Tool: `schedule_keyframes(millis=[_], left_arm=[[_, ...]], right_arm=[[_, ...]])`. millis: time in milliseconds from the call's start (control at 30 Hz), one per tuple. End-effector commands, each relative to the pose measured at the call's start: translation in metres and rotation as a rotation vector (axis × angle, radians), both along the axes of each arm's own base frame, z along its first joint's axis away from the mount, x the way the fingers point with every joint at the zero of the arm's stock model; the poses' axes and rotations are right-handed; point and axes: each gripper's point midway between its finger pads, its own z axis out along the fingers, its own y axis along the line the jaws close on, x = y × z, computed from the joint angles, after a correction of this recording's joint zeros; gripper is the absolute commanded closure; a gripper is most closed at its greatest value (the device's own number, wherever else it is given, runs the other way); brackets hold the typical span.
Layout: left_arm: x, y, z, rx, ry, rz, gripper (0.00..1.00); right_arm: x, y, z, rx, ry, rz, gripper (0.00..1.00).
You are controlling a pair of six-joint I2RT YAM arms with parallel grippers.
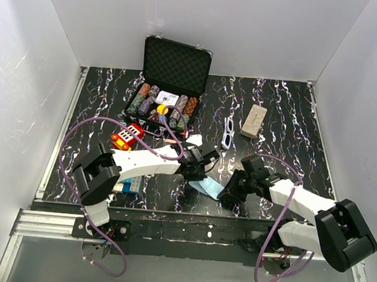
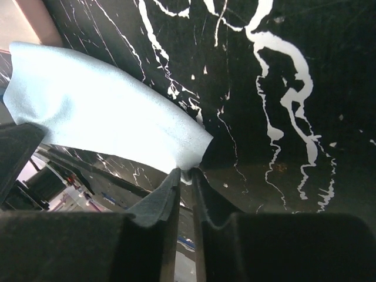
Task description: Organize the sunglasses
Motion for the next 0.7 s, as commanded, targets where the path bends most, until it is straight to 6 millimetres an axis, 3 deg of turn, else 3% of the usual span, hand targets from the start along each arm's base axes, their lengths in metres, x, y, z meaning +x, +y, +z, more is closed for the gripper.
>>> schedule_keyframes(millis=[0, 100, 400, 533, 667], left_arm=[[0.0, 0.006, -0.001, 0.024, -0.006, 0.004, 0.9], [0.001, 0.007, 0.004, 0.02, -0.015, 0.002, 0.72], [-0.002, 0.016, 0.03, -0.031, -0.064, -0.021, 0.24], [-0.003, 0.019, 0.031, -0.039, -0.09, -0.069, 0.17], [-0.001, 0.016, 0.018, -0.09, -0.064, -0.118, 0.21]], right_arm=[[0.005, 0.008, 0.007, 0.039, -0.034, 0.006, 0.74], [0.006, 0.001, 0.01, 0.006, -0.054, -0.009, 0.67], [0.009, -0.023, 0.016, -0.092, -0.125, -0.074, 0.59], [0.013, -0.024, 0.012, -0.116, -0.127, -0.067, 0.59], [0.022, -0.021, 0.009, -0.126, -0.148, -0.061, 0.59]])
